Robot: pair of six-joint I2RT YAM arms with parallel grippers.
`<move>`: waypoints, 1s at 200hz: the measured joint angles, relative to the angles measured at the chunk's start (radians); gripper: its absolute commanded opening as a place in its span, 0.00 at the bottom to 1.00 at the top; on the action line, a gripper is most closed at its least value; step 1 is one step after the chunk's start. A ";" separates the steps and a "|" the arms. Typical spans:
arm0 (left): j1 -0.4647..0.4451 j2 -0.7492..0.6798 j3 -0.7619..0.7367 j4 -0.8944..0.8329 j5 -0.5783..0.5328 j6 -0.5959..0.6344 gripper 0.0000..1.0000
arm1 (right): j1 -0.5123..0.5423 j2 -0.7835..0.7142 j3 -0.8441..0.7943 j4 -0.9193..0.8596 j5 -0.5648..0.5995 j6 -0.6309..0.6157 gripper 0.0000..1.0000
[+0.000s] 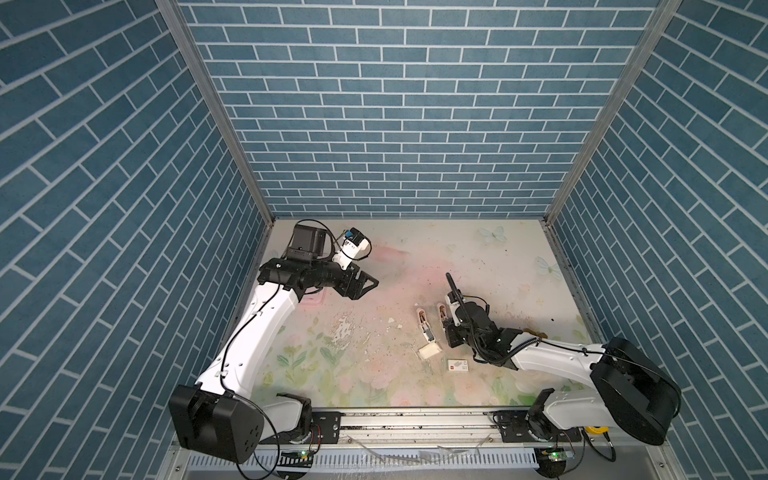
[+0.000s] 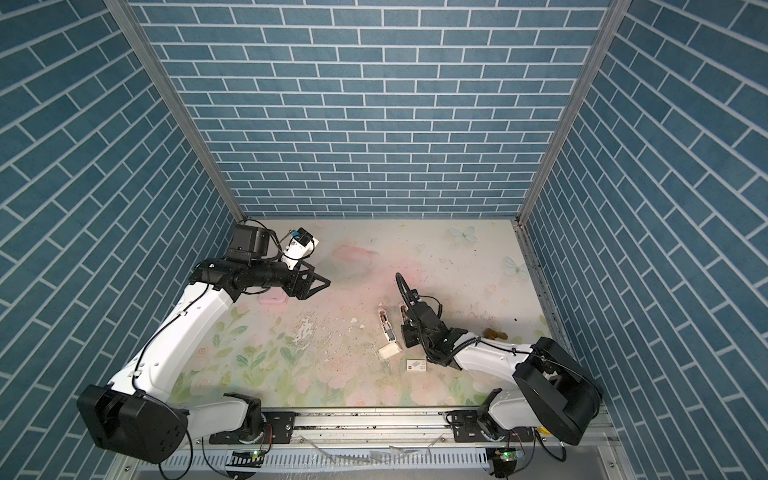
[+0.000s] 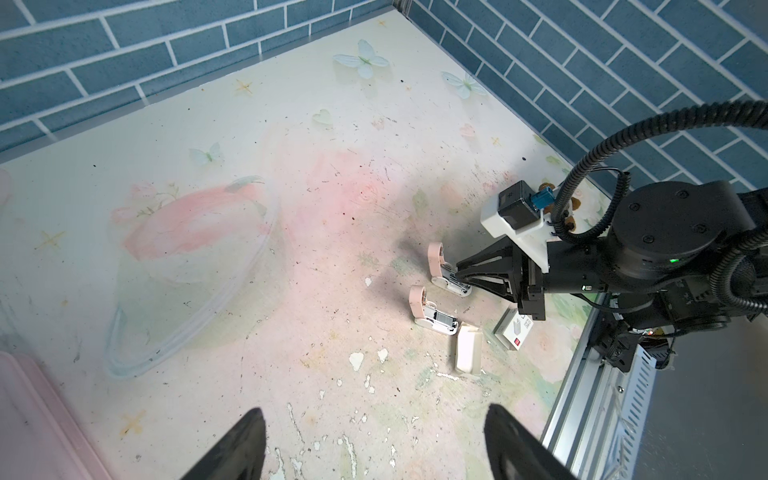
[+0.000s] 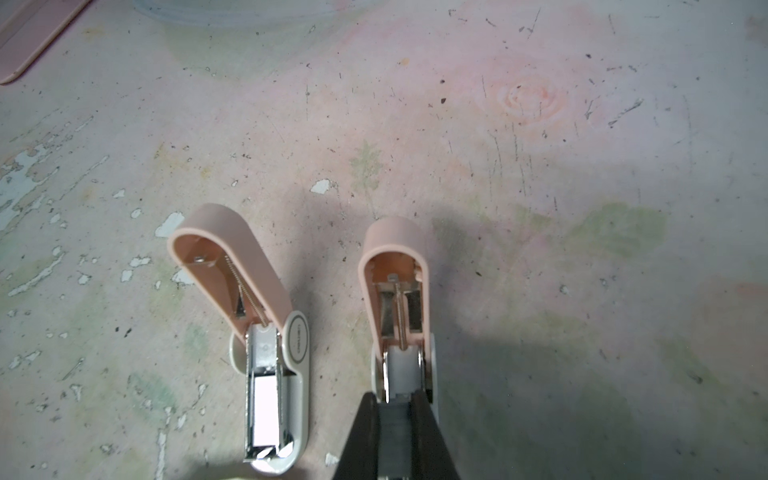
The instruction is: Load the staples into the stapler
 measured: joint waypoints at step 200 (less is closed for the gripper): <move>0.000 0.000 -0.016 0.002 -0.018 0.000 0.84 | 0.000 0.017 0.000 0.001 0.018 -0.026 0.00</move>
